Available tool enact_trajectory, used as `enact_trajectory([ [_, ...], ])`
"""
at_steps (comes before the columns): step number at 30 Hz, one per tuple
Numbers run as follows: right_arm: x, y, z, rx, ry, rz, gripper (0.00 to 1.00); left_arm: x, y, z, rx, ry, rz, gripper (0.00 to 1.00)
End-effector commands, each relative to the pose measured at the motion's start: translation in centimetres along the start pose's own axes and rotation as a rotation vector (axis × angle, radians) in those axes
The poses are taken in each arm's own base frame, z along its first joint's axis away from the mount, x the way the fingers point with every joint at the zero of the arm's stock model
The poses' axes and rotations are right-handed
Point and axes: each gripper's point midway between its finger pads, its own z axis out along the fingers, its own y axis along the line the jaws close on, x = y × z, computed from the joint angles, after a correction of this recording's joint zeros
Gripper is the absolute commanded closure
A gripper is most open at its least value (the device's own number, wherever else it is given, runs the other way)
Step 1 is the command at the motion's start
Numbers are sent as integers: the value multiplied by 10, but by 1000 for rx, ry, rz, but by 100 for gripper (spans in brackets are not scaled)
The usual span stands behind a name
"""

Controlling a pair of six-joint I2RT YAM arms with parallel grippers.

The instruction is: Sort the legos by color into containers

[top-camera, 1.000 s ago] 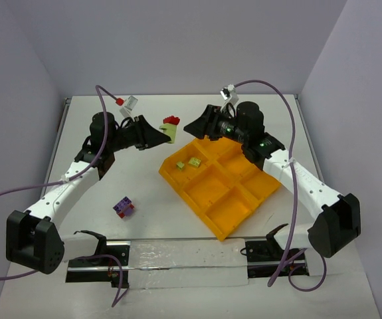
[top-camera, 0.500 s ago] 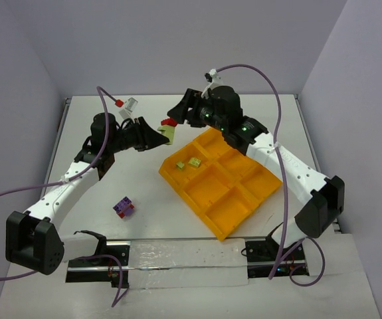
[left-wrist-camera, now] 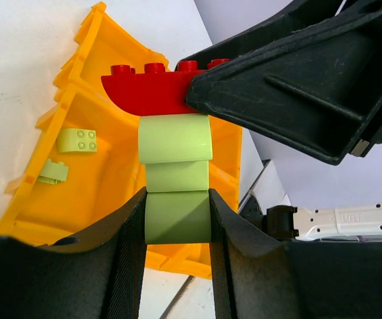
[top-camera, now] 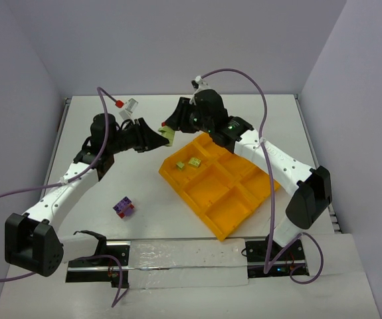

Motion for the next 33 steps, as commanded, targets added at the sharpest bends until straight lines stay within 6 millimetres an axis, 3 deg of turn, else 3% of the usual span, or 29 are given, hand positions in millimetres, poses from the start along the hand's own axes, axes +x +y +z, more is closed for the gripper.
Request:
enact_trajectory([
  [1,-21,19,-9,-54,-63,-10,97,-19,-19,-5,43,-56,75,100],
  [8,-40,19,-24,-55,-144,6,100,-5,-2,-3,7,-28,68,100],
  [15,-64,11,-35,-55,-208,56,100,23,19,6,21,23,-13,100],
  [27,-62,-10,-39,-26,-226,85,100,21,21,1,-15,15,9,100],
  [33,-67,-42,-61,84,-280,76,100,15,29,2,-75,12,34,100],
])
